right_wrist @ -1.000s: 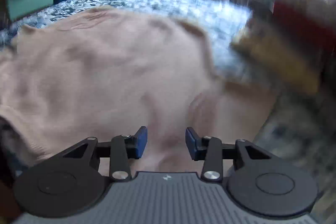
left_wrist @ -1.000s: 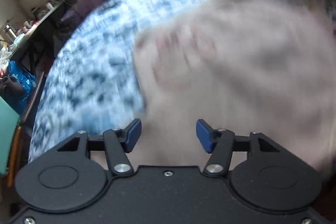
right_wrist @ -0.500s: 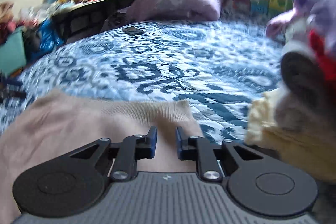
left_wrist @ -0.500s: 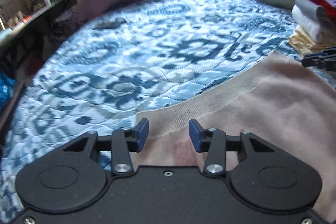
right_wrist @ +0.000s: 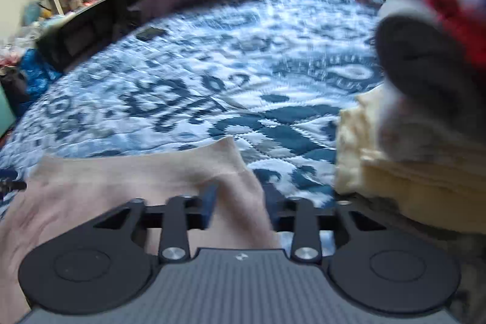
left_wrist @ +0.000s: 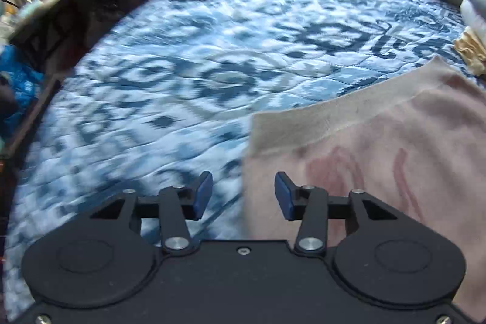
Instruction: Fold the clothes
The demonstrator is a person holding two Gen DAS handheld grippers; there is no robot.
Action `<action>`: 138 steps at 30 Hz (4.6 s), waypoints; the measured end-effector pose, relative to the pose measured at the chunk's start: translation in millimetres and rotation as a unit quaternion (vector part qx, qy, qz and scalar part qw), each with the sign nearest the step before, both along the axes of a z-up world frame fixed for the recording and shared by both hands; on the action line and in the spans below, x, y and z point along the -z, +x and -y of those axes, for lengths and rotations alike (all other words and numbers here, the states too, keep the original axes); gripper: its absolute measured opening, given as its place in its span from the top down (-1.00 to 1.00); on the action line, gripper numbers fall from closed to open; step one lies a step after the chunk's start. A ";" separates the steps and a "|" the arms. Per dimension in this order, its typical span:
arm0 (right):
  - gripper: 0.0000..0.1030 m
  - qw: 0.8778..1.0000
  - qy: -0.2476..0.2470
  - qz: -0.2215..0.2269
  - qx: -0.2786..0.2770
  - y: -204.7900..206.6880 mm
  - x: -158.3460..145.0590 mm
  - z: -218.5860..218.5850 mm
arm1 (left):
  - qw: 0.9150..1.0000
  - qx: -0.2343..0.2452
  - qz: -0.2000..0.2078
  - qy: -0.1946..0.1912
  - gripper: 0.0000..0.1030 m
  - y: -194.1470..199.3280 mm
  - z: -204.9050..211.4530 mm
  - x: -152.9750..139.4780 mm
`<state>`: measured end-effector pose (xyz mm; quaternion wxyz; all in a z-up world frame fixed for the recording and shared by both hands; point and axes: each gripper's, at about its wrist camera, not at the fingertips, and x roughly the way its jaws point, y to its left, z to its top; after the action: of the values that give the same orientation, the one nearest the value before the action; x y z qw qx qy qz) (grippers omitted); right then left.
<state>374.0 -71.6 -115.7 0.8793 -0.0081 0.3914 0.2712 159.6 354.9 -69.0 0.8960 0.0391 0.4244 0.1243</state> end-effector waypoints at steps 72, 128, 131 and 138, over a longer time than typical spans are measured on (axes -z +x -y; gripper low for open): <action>0.07 0.957 0.215 -0.071 0.179 -296.5 70.3 191.0 | 0.940 0.286 -0.116 -0.148 -0.17 47.3 425.6 4.6; -0.24 0.899 -0.202 0.243 -0.302 -468.6 30.3 -1.0 | 0.963 0.069 -0.012 -0.259 -0.15 36.0 155.4 11.6; -0.24 0.916 -0.183 0.225 -0.277 -450.8 27.3 -11.5 | 0.962 0.067 -0.013 -0.263 -0.15 44.8 157.5 14.6; -0.22 0.949 -0.138 0.181 -0.216 -409.2 20.1 -36.2 | 0.970 0.059 -0.007 -0.236 -0.15 97.0 174.9 18.0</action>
<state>-35.2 -35.4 -135.7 0.8457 -0.2630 0.2485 0.3922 256.7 180.0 -87.0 0.8828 -0.1471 0.4449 -0.0331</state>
